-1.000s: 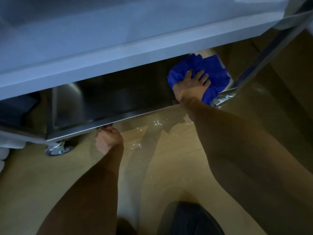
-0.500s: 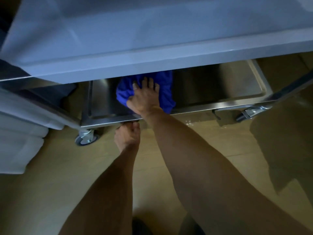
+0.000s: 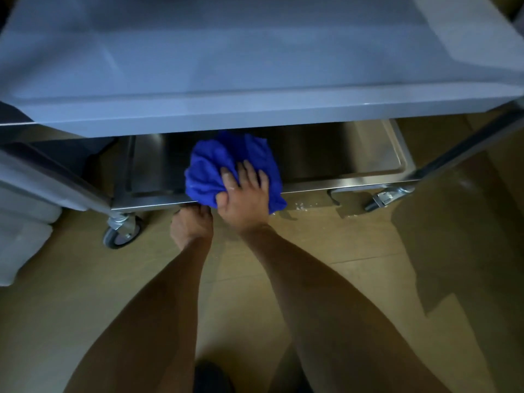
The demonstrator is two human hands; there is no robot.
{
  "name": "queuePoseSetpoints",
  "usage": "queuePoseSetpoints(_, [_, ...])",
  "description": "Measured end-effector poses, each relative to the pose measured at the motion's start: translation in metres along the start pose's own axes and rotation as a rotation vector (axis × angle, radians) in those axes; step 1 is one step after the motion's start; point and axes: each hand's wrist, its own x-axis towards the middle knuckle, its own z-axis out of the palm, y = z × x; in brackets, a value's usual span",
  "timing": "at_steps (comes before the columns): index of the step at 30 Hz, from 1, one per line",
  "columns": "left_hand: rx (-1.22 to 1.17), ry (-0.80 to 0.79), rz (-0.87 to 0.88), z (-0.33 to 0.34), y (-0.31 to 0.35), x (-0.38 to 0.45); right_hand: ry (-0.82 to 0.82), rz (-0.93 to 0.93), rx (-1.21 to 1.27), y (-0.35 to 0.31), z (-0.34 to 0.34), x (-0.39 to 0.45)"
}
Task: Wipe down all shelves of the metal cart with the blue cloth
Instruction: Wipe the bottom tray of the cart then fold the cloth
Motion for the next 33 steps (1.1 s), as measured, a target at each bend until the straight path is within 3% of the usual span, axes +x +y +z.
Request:
queuePoseSetpoints(3, [0.029,0.003,0.027,-0.001,0.01,-0.008,0.091,0.188,-0.058,0.046,-0.016,-0.01])
queuePoseSetpoints(6, [0.011,0.008,0.042,0.013,0.02,-0.016,0.043,0.376,-0.078,0.091,-0.039,-0.001])
queuePoseSetpoints(15, [-0.416,0.139,-0.106,0.048,0.057,-0.057,0.102,0.775,-0.039,0.19,-0.075,0.028])
queuePoseSetpoints(18, [-0.457,0.205,-0.258,0.055,0.069,-0.071,0.045,0.805,-0.035,0.196,-0.077,0.04])
queuePoseSetpoints(22, [-0.669,0.198,-0.323,0.081,0.095,-0.085,-0.073,0.802,-0.027,0.223,-0.095,0.067])
queuePoseSetpoints(27, [-0.596,0.094,-0.167,0.111,0.126,-0.095,-0.064,0.827,-0.001,0.277,-0.112,0.078])
queuePoseSetpoints(33, [-0.438,0.091,-0.091,0.095,0.12,-0.089,0.01,0.772,-0.024,0.28,-0.109,0.064])
